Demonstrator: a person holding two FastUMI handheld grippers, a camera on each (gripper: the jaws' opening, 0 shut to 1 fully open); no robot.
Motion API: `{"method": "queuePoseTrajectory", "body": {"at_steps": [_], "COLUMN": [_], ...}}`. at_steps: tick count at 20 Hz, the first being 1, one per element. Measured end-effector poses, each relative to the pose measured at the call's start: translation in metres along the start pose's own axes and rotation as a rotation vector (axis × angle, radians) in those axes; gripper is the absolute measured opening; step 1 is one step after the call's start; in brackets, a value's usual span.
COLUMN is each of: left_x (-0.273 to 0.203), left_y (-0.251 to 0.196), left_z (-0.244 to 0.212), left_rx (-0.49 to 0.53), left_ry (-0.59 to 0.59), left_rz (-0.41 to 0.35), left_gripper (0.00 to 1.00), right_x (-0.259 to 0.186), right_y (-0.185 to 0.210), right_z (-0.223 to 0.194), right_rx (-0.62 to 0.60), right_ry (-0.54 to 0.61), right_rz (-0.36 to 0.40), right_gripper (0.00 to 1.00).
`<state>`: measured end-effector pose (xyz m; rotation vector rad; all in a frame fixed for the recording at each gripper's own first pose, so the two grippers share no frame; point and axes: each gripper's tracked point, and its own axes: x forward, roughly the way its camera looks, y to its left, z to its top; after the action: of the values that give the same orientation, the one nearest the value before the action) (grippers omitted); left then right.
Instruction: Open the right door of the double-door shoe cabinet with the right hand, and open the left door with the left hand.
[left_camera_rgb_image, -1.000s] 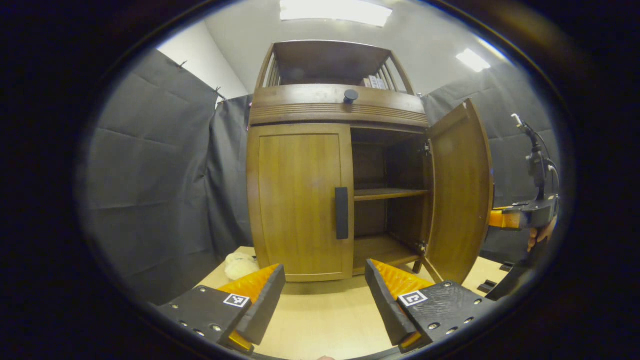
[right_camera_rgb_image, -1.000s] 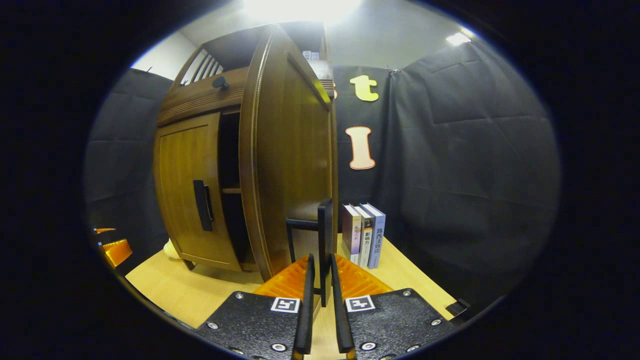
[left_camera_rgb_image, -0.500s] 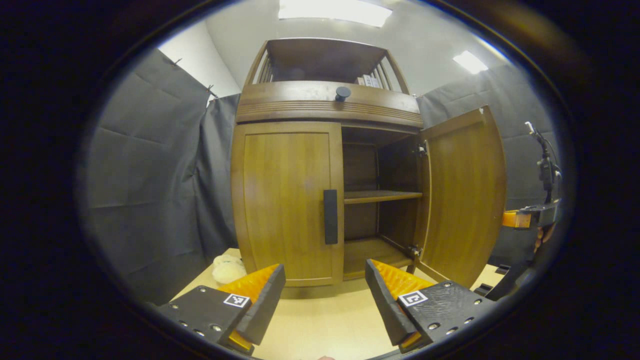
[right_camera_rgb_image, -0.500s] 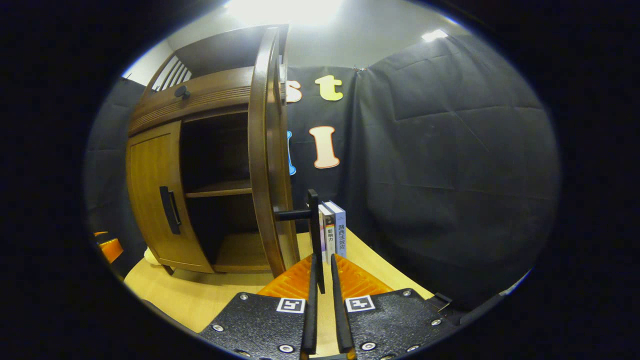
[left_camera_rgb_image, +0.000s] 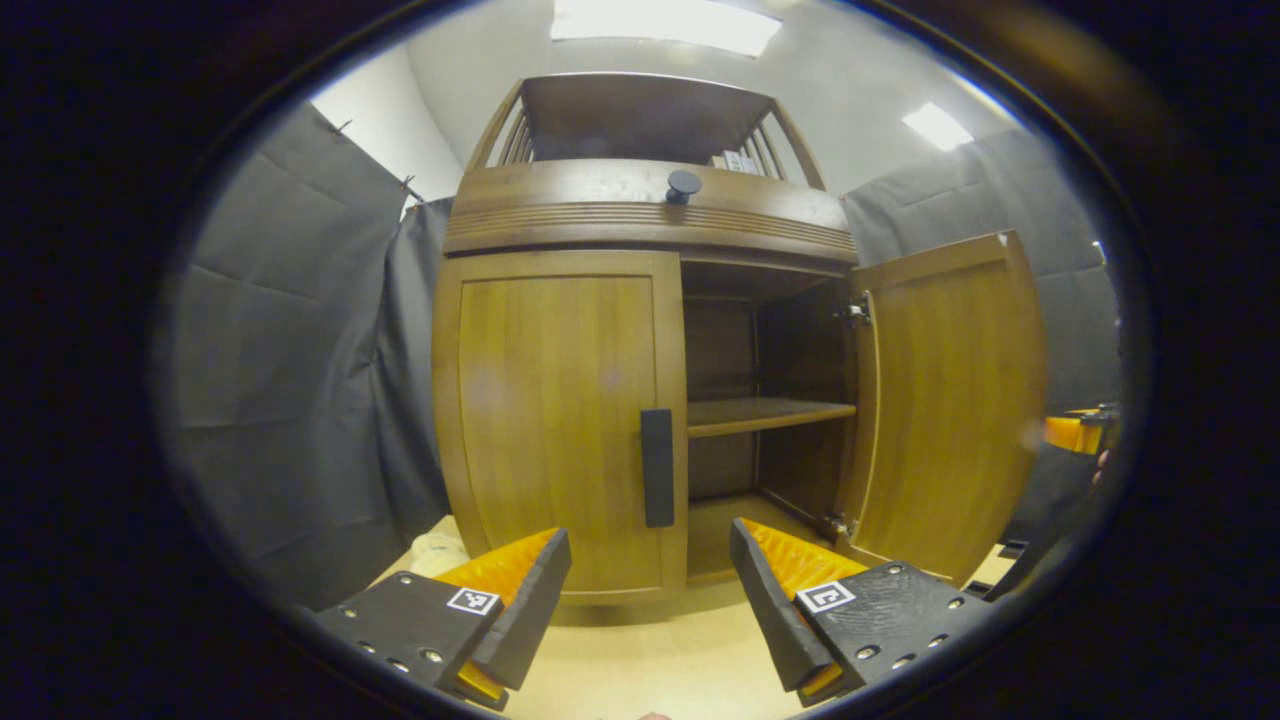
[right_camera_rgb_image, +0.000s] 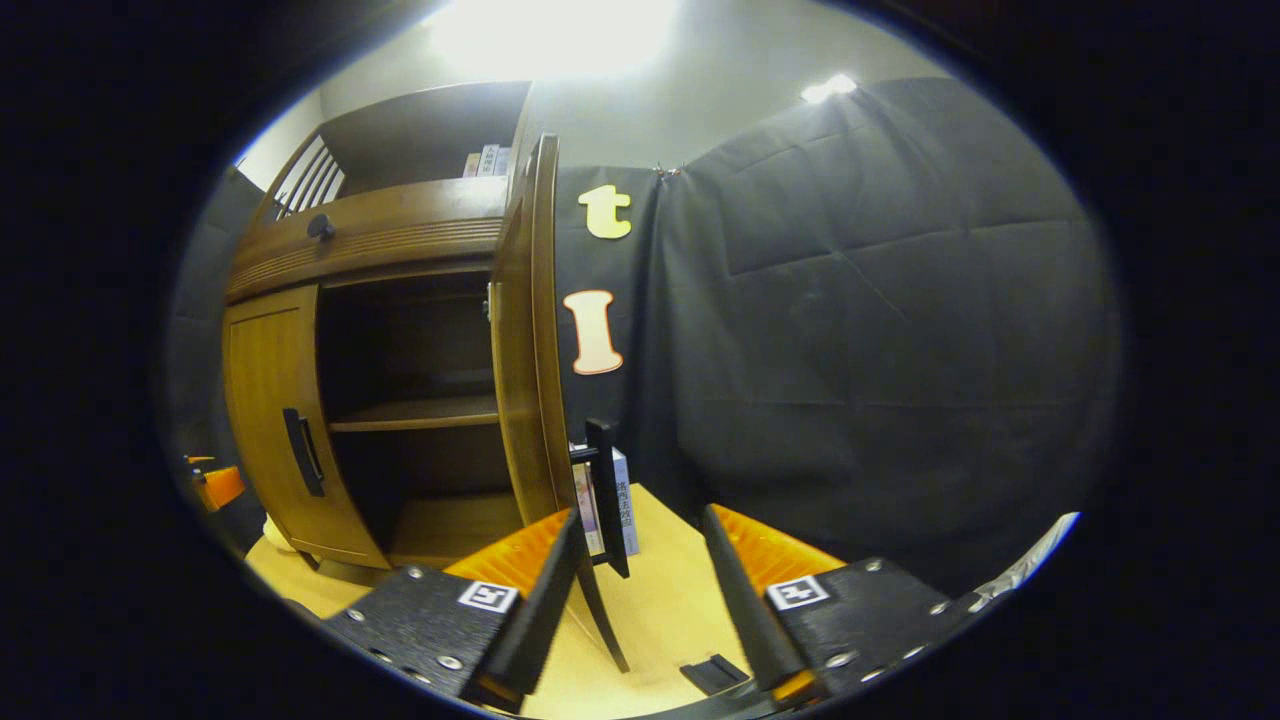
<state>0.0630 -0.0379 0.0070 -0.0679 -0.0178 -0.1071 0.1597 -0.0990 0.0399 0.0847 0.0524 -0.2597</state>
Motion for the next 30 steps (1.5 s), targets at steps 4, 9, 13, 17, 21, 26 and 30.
{"method": "queuePoseTrajectory", "body": {"at_steps": [4, 9, 13, 17, 21, 26, 30], "left_x": [0.034, 0.058, 0.082, 0.101, 0.106, 0.116, 0.121], "left_y": [0.004, 0.002, 0.001, 0.002, 0.0, 0.005, -0.01], "left_z": [0.014, 0.014, 0.01, -0.002, -0.012, -0.02, -0.031], "left_rx": [-0.004, -0.023, -0.024, -0.046, -0.04, -0.024, -0.057], "left_ry": [-0.034, -0.039, -0.032, 0.001, 0.047, 0.073, 0.067], "left_rz": [0.011, 0.016, 0.009, 0.002, 0.004, 0.016, -0.015], "left_gripper": [0.89, 0.92, 0.89, 0.85, 0.86, 0.71, 0.38], "right_x": [-0.015, -0.028, -0.035, -0.036, -0.035, -0.035, -0.038], "right_y": [-0.011, -0.019, -0.023, -0.028, -0.027, -0.019, -0.01], "right_z": [-0.003, -0.011, -0.017, -0.022, -0.024, -0.029, -0.034], "right_rx": [0.012, -0.018, -0.05, -0.059, -0.064, -0.073, -0.081], "right_ry": [-0.006, 0.012, 0.026, 0.04, 0.046, 0.056, 0.054], "right_rz": [-0.013, -0.008, -0.011, -0.024, -0.027, -0.012, 0.005], "right_gripper": [0.92, 0.94, 0.92, 0.92, 0.94, 0.94, 0.94]}}
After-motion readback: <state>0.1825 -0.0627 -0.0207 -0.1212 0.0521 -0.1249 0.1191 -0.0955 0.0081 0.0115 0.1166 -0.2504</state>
